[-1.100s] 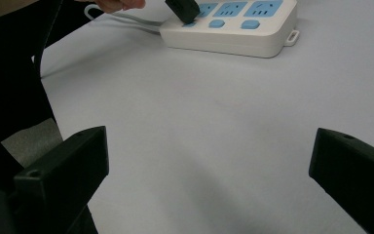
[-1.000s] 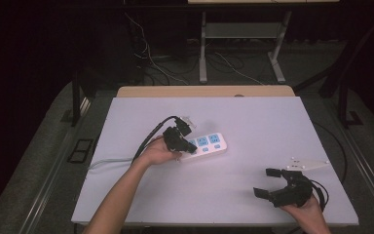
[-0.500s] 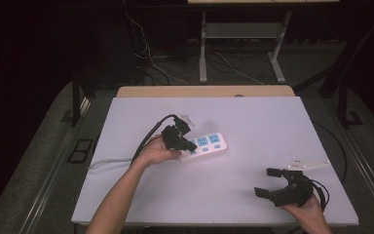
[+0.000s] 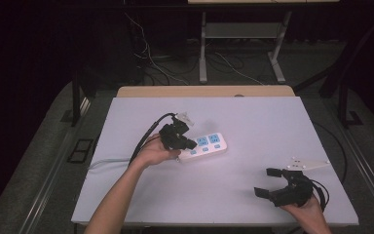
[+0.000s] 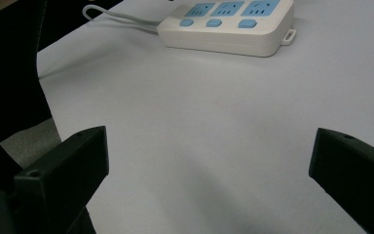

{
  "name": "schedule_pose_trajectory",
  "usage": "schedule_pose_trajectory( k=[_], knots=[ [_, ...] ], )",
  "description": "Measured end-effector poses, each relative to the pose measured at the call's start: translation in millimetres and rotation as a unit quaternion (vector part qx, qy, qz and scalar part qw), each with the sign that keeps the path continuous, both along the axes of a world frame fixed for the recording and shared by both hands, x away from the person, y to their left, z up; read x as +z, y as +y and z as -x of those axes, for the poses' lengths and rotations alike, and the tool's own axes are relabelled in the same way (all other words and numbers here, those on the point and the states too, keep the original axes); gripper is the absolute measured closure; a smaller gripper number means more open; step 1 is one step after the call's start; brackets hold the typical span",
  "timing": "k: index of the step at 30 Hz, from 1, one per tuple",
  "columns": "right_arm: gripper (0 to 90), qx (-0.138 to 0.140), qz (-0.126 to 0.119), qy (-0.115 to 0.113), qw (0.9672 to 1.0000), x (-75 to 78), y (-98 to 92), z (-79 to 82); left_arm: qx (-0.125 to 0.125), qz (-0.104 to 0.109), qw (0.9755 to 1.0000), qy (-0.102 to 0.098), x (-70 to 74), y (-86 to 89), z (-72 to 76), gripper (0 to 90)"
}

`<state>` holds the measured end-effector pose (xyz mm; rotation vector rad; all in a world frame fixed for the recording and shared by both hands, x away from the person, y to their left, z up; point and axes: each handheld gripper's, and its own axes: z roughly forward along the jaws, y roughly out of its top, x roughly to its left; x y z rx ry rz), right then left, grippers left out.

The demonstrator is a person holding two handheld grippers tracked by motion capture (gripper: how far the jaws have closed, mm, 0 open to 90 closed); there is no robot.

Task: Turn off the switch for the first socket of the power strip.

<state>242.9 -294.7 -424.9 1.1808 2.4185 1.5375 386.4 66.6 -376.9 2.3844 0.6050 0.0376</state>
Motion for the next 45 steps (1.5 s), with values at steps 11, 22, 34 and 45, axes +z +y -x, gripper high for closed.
schedule_pose_trajectory(
  k=[11,22,34,45],
  knots=[
    [0.7,0.001,0.0,0.0,1.0,0.5,0.6,0.5,0.016,0.036,0.9991,-0.018,18.7,19.8,6.0,87.3],
    [0.7,0.002,-0.001,0.001,1.0,0.5,0.9,0.3,0.051,0.076,0.9957,-0.015,32.0,46.5,11.8,62.4],
    [0.7,0.003,0.0,0.001,1.0,0.0,1.7,0.1,0.097,0.103,0.9896,-0.022,37.9,72.5,24.7,0.0],
    [0.7,0.004,0.0,0.0,1.0,-0.5,2.3,-0.4,0.114,0.122,0.9853,-0.034,38.2,90.6,43.9,0.0]
  ],
)
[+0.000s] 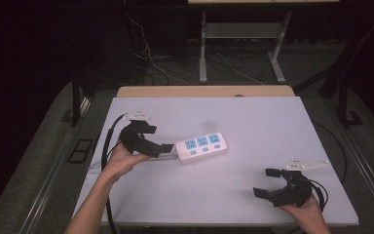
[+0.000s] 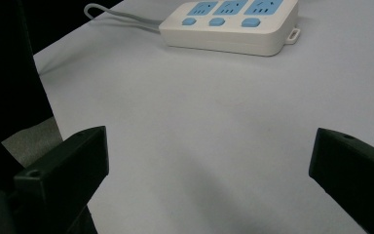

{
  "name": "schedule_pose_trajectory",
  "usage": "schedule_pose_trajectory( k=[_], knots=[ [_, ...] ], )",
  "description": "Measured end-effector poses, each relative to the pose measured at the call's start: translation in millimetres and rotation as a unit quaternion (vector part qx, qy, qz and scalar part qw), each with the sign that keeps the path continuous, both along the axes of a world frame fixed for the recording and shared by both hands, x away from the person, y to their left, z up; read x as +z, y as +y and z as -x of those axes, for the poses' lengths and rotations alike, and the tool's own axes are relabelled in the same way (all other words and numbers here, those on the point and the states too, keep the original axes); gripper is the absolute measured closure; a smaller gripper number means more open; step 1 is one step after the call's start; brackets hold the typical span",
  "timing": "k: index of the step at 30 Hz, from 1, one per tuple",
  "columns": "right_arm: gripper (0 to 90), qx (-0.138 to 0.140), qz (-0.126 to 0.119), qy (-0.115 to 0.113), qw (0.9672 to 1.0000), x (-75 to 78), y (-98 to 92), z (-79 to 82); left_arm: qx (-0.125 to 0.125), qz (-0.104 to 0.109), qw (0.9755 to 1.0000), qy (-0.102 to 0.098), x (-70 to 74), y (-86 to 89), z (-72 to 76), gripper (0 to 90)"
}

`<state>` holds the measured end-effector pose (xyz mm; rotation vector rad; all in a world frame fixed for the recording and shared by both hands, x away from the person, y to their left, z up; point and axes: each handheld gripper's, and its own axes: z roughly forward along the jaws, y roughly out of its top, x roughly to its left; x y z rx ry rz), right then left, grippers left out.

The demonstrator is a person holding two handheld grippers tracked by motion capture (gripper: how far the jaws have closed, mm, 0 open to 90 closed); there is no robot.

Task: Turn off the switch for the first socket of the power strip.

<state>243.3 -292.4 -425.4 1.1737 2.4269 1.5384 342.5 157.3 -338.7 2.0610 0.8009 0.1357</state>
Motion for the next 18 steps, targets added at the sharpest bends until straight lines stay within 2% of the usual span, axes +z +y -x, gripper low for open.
schedule_pose_trajectory(
  k=[6,18],
  knots=[
    [0.7,-0.001,0.0,0.002,1.0,0.1,0.2,0.3,0.004,0.01,0.9999,-0.004,-3.9,6.3,11.6,0.0],
    [0.7,-0.001,0.001,0.002,1.0,0.1,0.8,0.4,0.017,0.033,0.9993,-0.008,-21.4,18.4,34.8,0.0]
  ],
)
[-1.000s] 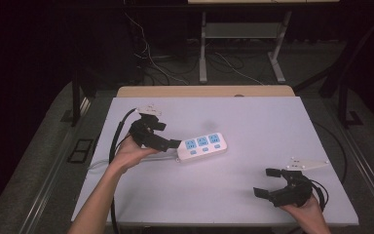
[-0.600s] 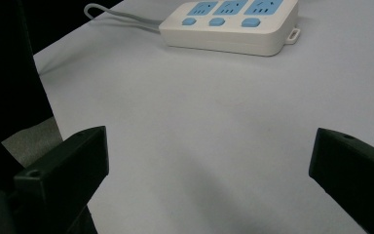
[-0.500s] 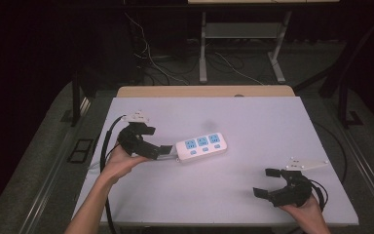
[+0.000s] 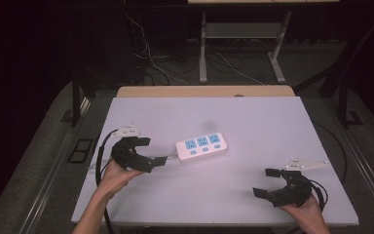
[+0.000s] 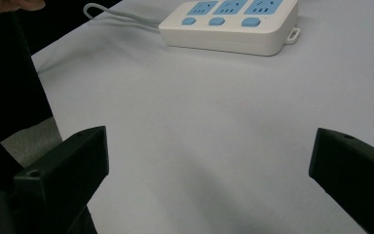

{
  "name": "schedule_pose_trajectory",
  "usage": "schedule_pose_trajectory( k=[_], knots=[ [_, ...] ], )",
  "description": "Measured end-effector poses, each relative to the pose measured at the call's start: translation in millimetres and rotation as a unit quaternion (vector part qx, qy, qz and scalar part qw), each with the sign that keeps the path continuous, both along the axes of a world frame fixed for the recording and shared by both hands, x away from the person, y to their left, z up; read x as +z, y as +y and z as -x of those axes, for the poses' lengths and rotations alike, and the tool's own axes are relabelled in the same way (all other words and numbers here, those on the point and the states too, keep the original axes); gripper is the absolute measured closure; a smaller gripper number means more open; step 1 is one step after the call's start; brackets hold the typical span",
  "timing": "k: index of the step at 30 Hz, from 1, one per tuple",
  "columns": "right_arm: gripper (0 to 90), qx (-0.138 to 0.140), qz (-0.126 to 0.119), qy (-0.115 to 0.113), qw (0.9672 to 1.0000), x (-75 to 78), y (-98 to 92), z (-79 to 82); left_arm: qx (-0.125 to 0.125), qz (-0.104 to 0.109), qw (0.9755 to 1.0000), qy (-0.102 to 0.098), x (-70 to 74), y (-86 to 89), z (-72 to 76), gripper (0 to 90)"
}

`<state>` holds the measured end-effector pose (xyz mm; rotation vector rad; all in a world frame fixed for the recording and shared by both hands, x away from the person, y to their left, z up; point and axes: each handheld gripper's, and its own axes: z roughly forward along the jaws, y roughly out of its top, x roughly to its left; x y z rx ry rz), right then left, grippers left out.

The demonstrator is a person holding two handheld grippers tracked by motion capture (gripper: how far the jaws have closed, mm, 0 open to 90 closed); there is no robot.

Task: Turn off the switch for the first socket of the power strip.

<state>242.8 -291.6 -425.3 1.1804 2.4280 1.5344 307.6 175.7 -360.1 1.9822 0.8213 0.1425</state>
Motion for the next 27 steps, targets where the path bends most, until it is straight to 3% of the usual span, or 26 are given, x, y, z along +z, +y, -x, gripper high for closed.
schedule_pose_trajectory(
  k=[14,27],
  knots=[
    [0.7,0.001,0.001,0.0,1.0,0.0,0.2,0.4,0.002,0.019,0.9998,-0.006,-19.8,-0.9,20.4,0.0],
    [0.7,0.002,0.001,0.0,1.0,0.1,0.3,0.8,-0.004,0.026,0.9996,0.007,-44.4,-5.1,31.9,0.0]
  ],
)
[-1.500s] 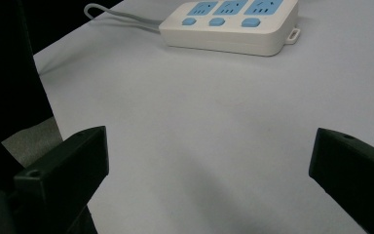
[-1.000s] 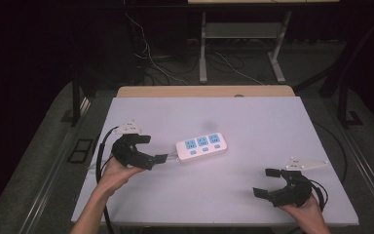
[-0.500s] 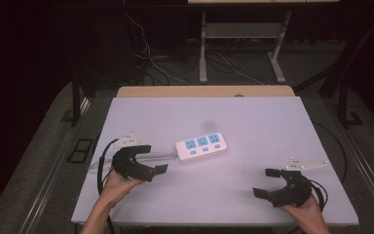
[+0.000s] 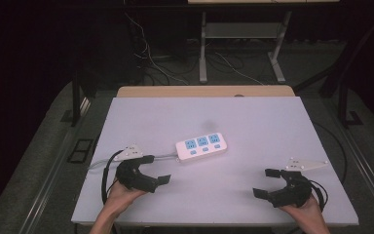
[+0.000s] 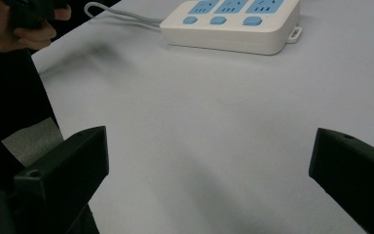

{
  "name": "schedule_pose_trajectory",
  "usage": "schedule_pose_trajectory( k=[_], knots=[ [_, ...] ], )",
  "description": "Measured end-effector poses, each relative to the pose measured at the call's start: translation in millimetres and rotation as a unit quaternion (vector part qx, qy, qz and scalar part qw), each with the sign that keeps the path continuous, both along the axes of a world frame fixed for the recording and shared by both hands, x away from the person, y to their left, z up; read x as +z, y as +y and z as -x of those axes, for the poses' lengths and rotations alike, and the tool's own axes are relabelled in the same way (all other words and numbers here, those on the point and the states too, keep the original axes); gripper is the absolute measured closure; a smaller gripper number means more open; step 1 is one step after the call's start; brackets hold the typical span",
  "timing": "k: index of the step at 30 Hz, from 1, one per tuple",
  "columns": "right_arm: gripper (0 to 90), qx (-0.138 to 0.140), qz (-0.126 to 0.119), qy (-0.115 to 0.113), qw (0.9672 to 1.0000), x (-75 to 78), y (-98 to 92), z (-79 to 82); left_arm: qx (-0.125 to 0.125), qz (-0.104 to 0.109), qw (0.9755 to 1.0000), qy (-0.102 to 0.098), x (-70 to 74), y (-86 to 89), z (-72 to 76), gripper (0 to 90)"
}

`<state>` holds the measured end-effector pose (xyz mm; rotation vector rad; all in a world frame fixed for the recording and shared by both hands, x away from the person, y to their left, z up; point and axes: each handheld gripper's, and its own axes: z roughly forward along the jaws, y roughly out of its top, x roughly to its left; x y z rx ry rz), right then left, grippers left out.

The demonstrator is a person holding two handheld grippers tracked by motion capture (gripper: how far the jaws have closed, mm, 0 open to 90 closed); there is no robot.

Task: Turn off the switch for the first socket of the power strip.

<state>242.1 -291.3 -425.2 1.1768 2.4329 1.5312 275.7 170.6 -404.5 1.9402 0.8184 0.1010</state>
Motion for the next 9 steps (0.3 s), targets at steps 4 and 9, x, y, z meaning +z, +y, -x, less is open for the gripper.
schedule_pose_trajectory(
  k=[4,9],
  knots=[
    [0.7,0.0,0.001,0.001,1.0,-0.2,0.0,0.1,-0.002,0.007,1.0,0.005,-8.6,-0.1,3.7,0.0],
    [0.7,0.0,0.001,0.002,1.0,-0.8,0.1,-0.3,-0.007,0.007,0.9999,0.007,-13.1,-0.2,5.7,0.0]
  ],
)
